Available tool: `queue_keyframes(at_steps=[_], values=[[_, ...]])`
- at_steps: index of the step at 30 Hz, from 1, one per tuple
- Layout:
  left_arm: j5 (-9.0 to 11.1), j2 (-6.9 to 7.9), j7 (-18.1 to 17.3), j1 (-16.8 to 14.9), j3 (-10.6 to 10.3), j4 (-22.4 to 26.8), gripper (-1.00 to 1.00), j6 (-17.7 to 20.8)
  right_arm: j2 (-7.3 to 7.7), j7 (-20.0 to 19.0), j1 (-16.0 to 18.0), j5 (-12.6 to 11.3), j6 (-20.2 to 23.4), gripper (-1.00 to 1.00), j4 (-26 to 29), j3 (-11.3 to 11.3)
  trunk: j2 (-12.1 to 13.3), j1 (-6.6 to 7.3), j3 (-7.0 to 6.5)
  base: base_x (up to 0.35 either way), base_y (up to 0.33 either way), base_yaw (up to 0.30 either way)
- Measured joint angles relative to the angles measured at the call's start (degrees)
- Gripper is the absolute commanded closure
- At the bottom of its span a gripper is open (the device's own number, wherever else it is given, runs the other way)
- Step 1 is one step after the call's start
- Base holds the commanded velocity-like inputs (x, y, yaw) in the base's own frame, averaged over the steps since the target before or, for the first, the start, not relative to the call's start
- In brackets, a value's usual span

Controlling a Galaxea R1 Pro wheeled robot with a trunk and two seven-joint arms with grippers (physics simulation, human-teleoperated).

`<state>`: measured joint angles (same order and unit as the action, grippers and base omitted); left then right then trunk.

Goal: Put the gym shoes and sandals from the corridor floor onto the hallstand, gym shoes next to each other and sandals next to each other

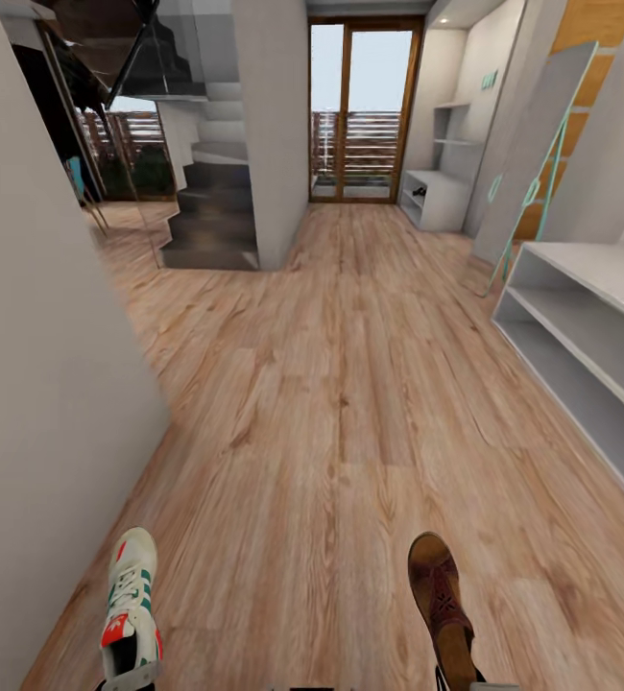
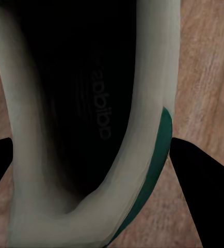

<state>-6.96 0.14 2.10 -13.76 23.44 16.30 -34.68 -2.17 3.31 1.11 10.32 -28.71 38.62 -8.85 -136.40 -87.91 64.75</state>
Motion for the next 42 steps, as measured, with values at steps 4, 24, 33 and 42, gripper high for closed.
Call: queue_keyframes(at_steps=[4,24,33,42], values=[[0.01,-0.03,0.0,0.0,0.01,0.0,1.0,-0.03,0.02,0.0,0.0,0.03,0.02,1.0,0.0,-0.01,0.0,0.0,0.0,0.335,-0.137,0.001],[0.01,0.02,0.0,0.0,0.0,0.0,1.0,0.0,0.11,-0.07,0.0,0.06,-1.08,1.0,-0.15,0.08,0.0,0.0,-0.33,0.312,-0.161,0.0],[0.03,0.04,0.0,0.0,-0.05,0.01,1.0,0.01,0.12,-0.1,0.0,0.06,-3.2,1.0,-0.43,0.08,0.0,0.0,-1.12,0.328,-0.065,0.0],[0.02,0.0,0.0,0.0,-0.19,0.11,1.0,-0.04,0.12,-0.02,0.0,-0.03,-3.37,1.0,-0.52,0.03,0.0,0.0,-1.93,0.339,-0.005,0.0]])
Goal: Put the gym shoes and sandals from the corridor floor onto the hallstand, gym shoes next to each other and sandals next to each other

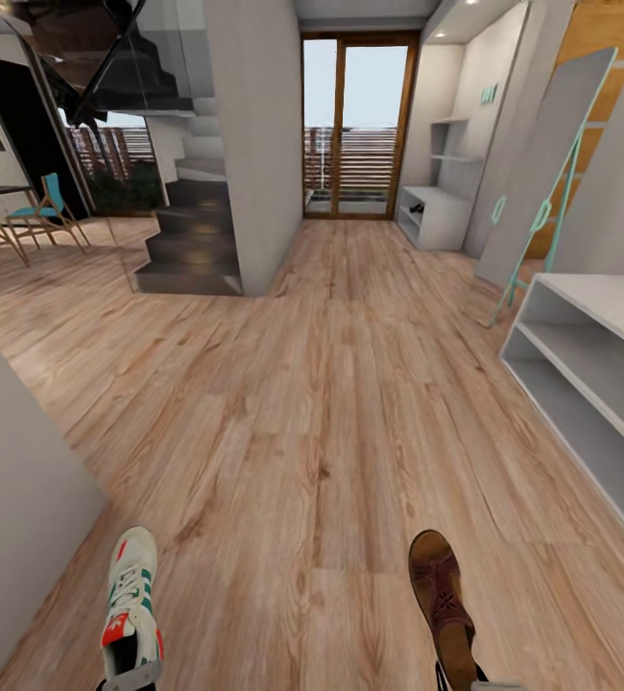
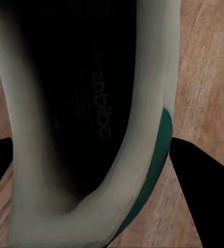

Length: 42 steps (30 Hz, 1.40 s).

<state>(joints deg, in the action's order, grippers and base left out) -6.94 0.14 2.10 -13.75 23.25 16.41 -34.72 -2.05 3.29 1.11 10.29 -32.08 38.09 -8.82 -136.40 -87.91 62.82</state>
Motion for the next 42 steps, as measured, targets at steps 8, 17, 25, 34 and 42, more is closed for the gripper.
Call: queue_keyframes(at_steps=[8,17,25,34,42], values=[[-0.1,0.01,0.0,0.0,0.11,0.02,1.0,-0.01,-0.04,0.01,0.0,-0.08,-0.02,1.0,-0.73,-0.01,0.0,0.0,-0.72,0.34,0.0,0.0],[-0.09,0.36,0.01,0.0,0.12,0.03,1.0,0.03,0.03,0.01,0.0,-0.01,-0.28,1.0,-0.61,-0.07,0.0,0.0,-1.52,0.34,0.0,0.0],[-0.25,0.22,0.0,0.0,0.02,0.0,1.0,-0.04,-0.02,0.0,0.0,-0.01,-0.3,1.0,-0.79,0.0,0.0,0.0,-2.22,0.34,0.0,0.0],[-0.28,0.34,0.0,0.0,0.01,0.0,1.0,-0.05,-0.3,-0.07,0.0,0.07,-0.27,1.0,-1.65,0.07,0.0,0.0,-3.01,0.34,0.0,0.0],[-0.28,0.26,0.0,0.0,0.01,-0.07,1.0,-0.04,-0.38,-0.11,0.0,0.12,-0.21,1.0,-2.0,0.15,0.0,0.0,-3.72,0.34,0.0,0.0]])
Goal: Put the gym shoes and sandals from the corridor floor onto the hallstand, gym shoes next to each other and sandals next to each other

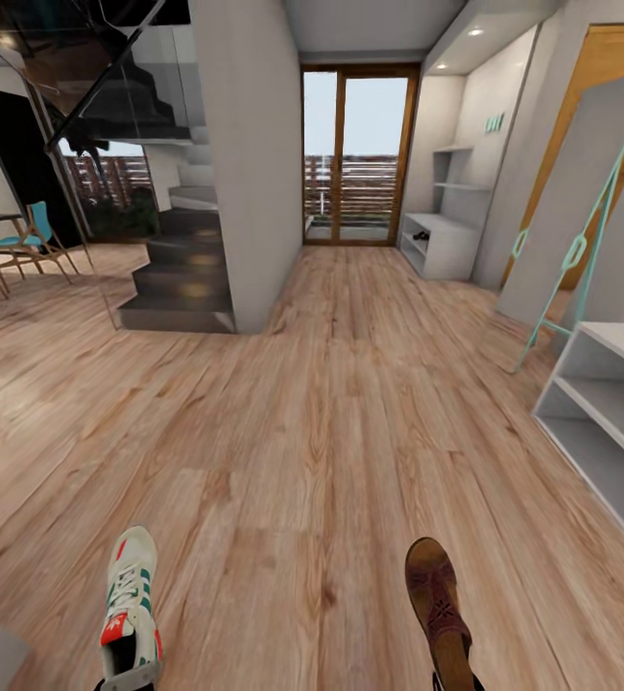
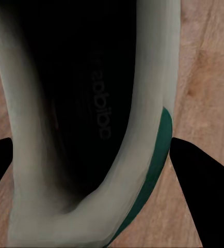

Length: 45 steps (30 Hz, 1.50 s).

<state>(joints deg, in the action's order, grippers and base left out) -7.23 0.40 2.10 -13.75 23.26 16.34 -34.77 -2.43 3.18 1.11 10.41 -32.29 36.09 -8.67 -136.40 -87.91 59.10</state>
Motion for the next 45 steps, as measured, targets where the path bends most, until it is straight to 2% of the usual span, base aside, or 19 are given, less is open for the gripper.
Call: queue_keyframes(at_steps=[27,34,45], values=[[0.01,-0.04,0.0,0.0,0.02,-0.02,1.0,-0.01,-0.06,-0.03,0.0,-0.06,0.01,1.0,-1.18,0.03,0.0,0.0,-2.29,0.34,0.0,0.0],[0.01,-0.04,0.0,0.0,0.02,-0.02,1.0,-0.01,-0.06,0.02,0.0,-0.17,0.06,1.0,-1.13,0.02,0.0,0.0,-2.32,0.34,0.0,0.0],[0.01,-0.14,0.0,0.0,0.02,-0.11,1.0,-0.01,-0.15,0.12,0.0,-0.3,0.01,1.0,-1.09,0.02,0.0,0.0,-1.43,0.34,0.0,0.0]])
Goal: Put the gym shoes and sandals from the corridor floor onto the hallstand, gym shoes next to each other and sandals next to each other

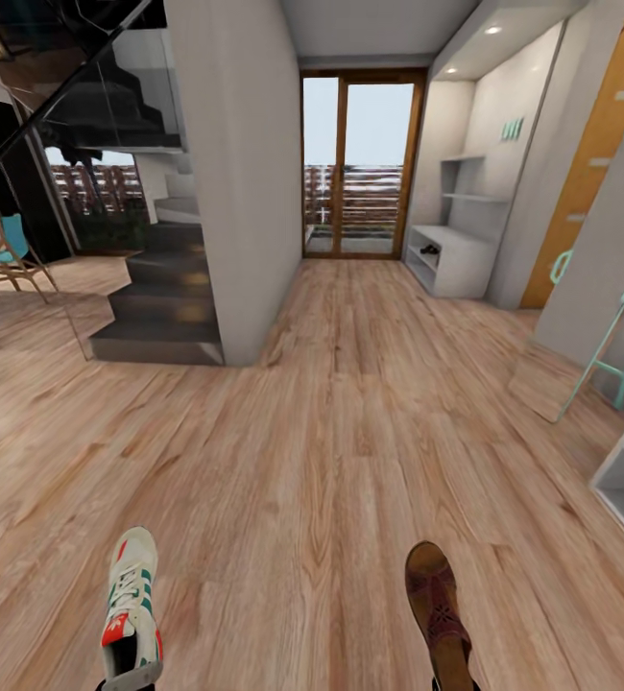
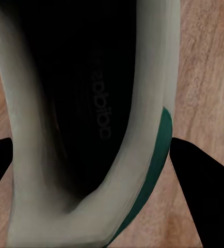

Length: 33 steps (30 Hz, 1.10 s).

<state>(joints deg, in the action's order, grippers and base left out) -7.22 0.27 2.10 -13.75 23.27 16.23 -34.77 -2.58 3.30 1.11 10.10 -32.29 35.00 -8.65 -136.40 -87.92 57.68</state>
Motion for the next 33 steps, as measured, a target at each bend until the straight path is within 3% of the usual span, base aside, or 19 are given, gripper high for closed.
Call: queue_keyframes(at_steps=[17,33], values=[[0.0,-0.08,0.0,0.0,0.01,0.0,1.0,0.0,-0.09,-0.03,0.0,-0.01,0.0,1.0,0.09,0.01,0.0,0.0,1.55,0.34,0.0,0.0],[0.0,-0.08,0.0,0.0,0.0,0.0,1.0,0.0,0.0,-0.06,0.0,0.08,0.0,1.0,0.0,0.0,0.0,0.0,1.69,0.34,0.0,0.0]])
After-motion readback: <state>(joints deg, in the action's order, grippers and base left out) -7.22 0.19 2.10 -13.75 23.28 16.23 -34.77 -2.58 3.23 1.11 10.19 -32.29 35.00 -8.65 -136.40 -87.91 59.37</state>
